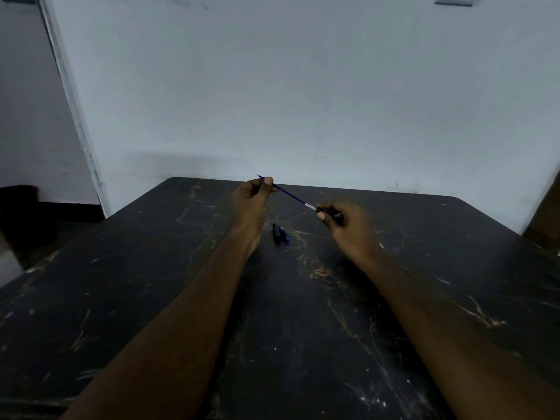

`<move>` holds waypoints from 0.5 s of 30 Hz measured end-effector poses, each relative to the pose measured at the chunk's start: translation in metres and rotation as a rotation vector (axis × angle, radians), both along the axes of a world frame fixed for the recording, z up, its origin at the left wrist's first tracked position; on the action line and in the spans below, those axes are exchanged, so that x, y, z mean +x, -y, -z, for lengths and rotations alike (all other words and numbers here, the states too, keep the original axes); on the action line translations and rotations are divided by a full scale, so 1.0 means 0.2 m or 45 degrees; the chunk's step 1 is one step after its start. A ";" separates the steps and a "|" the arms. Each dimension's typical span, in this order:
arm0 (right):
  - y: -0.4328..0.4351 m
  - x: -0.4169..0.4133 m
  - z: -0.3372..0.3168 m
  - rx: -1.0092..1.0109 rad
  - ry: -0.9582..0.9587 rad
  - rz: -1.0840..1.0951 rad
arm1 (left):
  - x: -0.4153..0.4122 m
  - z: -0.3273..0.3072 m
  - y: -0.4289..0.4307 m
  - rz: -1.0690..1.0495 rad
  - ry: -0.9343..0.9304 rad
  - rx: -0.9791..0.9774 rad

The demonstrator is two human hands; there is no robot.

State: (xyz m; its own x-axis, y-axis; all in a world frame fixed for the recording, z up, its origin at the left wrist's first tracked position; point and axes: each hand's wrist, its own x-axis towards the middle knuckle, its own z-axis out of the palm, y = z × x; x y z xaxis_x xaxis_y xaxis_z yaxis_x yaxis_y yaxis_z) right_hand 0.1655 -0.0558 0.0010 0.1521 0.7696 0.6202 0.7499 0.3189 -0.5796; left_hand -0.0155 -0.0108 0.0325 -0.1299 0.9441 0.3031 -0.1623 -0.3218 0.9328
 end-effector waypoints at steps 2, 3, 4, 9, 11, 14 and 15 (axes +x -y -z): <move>-0.01 0.00 0.00 0.003 0.008 0.010 | 0.00 0.00 0.01 0.015 -0.002 0.012; -0.01 0.00 0.00 0.011 0.012 0.011 | 0.01 0.00 0.01 0.027 -0.013 0.022; -0.01 0.00 0.00 0.014 0.014 0.011 | 0.01 0.01 0.02 0.045 -0.030 0.033; 0.00 -0.02 -0.01 0.038 -0.025 -0.029 | 0.05 0.02 0.04 0.172 -0.151 0.050; 0.01 -0.03 -0.01 0.051 -0.041 -0.013 | 0.05 0.02 0.05 0.217 -0.197 0.060; 0.03 -0.05 -0.02 0.068 -0.054 -0.001 | 0.05 0.02 0.07 0.306 -0.268 0.058; 0.03 -0.06 -0.02 0.069 -0.045 -0.002 | 0.05 0.02 0.07 0.332 -0.276 0.059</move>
